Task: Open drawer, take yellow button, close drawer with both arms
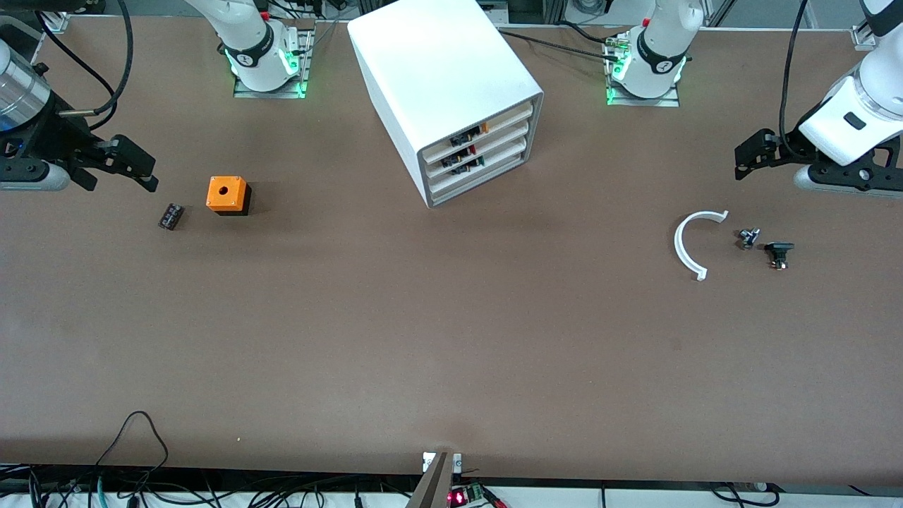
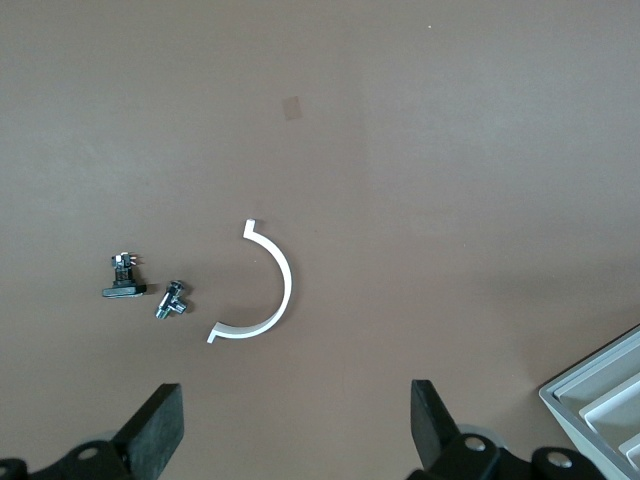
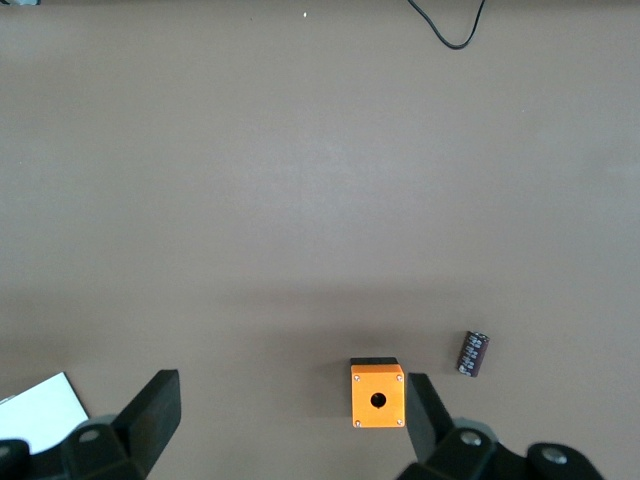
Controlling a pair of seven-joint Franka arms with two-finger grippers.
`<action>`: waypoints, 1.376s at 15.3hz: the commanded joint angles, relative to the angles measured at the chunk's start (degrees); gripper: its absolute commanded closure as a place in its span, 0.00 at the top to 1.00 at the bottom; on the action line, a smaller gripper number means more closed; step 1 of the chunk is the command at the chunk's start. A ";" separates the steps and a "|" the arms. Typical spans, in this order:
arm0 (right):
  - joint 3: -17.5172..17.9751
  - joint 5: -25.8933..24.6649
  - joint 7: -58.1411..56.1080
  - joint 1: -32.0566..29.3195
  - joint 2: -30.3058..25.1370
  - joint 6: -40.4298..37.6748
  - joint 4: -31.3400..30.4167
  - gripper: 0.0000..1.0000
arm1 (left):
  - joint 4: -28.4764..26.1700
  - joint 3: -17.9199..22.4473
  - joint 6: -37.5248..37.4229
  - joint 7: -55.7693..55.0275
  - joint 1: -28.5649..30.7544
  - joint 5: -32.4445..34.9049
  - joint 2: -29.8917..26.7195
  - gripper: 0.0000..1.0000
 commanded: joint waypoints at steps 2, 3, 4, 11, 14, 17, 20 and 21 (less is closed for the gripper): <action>0.28 -0.52 -0.06 -0.44 0.69 -1.41 1.82 1.00 | 1.75 0.28 -0.76 0.26 -0.39 -0.49 0.93 1.00; 0.28 -0.78 0.19 -0.01 0.69 -1.50 2.35 1.00 | 1.75 0.28 -0.76 0.26 -0.39 -0.49 0.84 1.00; 0.37 -0.87 0.19 -0.09 0.69 -1.50 2.44 1.00 | 1.75 0.28 -0.76 0.26 -0.48 -0.49 0.84 1.00; 0.28 -1.05 -1.13 -0.01 1.30 -1.76 3.23 1.00 | 1.75 0.28 -0.76 0.26 -0.39 -0.49 0.84 1.00; 0.28 -0.96 -2.36 0.08 2.18 -1.15 3.41 1.00 | 1.67 0.28 -0.76 0.26 -0.39 -0.49 0.84 1.00; 0.28 -0.78 -2.97 0.00 5.25 -1.41 3.32 1.00 | 1.75 0.28 -0.76 0.26 -0.39 -0.49 0.84 1.00; 0.37 -0.78 -3.42 0.69 7.19 -1.32 3.06 1.00 | 1.75 0.28 -0.76 0.17 -0.39 -0.58 0.84 1.00; 0.37 -0.78 -3.33 0.70 8.32 -1.15 3.14 1.00 | 1.67 0.28 -0.76 0.17 -0.39 -0.58 0.84 1.00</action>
